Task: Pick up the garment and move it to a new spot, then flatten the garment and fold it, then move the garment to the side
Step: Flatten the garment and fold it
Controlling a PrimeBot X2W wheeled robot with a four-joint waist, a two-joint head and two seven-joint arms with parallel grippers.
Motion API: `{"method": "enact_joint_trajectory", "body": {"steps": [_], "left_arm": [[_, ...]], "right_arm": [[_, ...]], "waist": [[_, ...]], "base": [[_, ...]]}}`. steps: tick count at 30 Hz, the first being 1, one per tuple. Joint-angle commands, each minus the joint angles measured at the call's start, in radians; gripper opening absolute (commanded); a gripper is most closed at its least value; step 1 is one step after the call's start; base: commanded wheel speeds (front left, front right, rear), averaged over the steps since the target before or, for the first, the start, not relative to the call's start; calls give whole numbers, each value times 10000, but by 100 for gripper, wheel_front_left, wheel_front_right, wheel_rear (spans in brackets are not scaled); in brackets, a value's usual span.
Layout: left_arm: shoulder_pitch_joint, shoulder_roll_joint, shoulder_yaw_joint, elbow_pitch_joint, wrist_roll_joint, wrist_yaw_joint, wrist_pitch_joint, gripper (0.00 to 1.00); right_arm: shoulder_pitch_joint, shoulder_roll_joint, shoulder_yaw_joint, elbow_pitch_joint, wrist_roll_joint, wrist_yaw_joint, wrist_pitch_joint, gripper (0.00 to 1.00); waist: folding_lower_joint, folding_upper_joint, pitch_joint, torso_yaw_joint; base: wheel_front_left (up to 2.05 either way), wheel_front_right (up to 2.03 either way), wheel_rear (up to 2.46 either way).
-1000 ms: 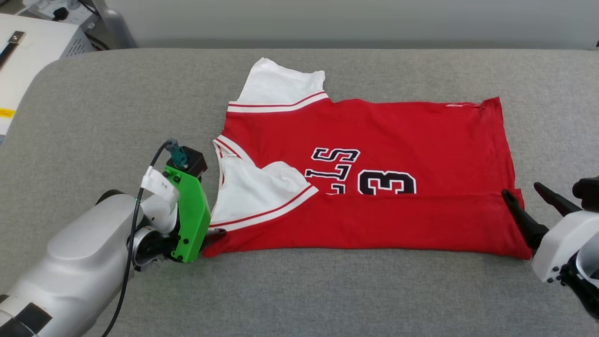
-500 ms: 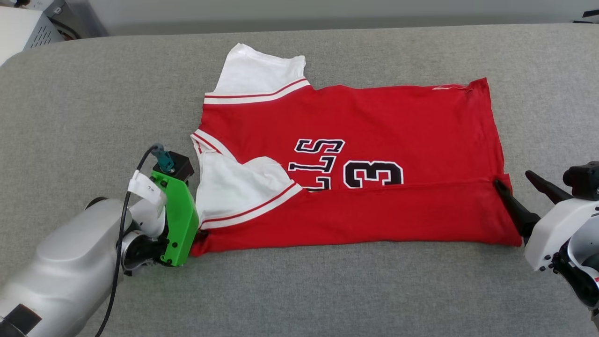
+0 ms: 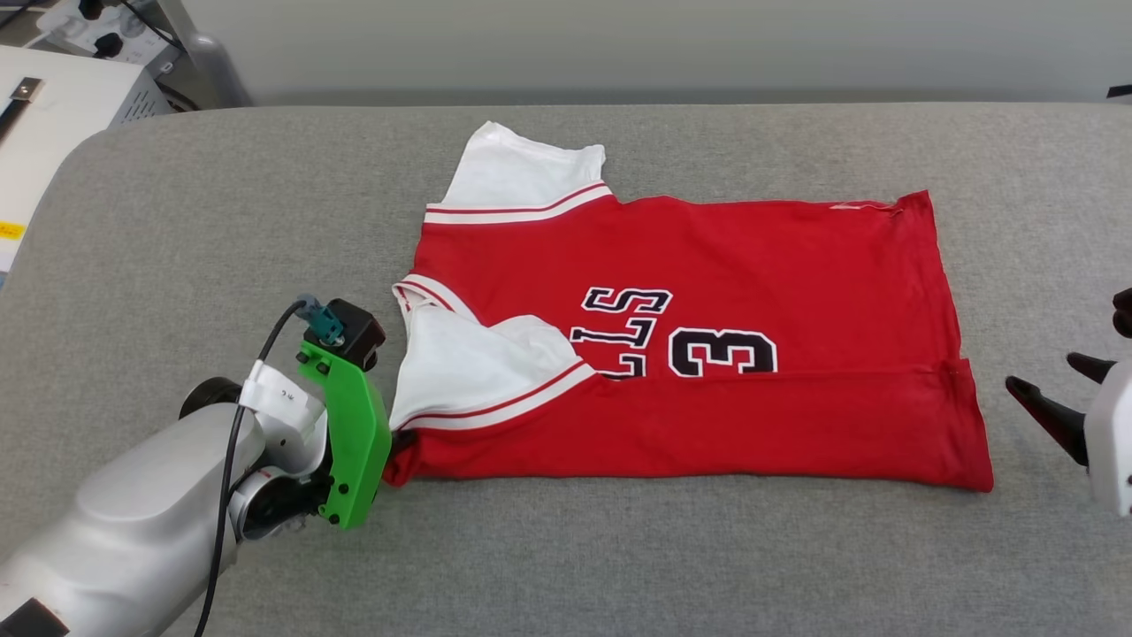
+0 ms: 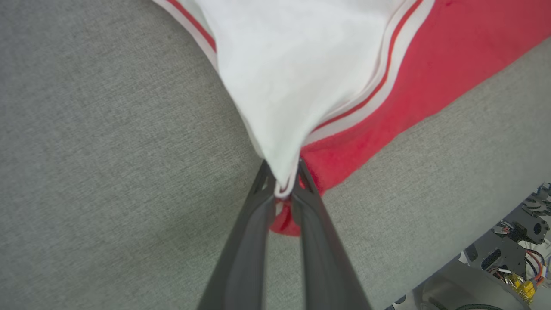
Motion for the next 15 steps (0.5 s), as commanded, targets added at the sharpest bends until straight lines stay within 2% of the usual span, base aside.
{"method": "enact_joint_trajectory", "body": {"steps": [1,7,15], "left_arm": [[28,134,-37,-151,19,-23,-105,0],[-177,301,-161,-623,232,-23,-369,0],[-452,217,-283,-823,527,-23,-617,0]], "right_arm": [[-196,-145,47,-105,115,-6,403,100],[-319,-165,368,0,209,-6,1740,100],[-515,656,734,1344,-245,-6,1725,100]], "waist": [[0,0,-35,93],[0,0,224,269],[0,0,739,448]], "base": [[0,0,0],[0,0,0],[0,0,0]]}}
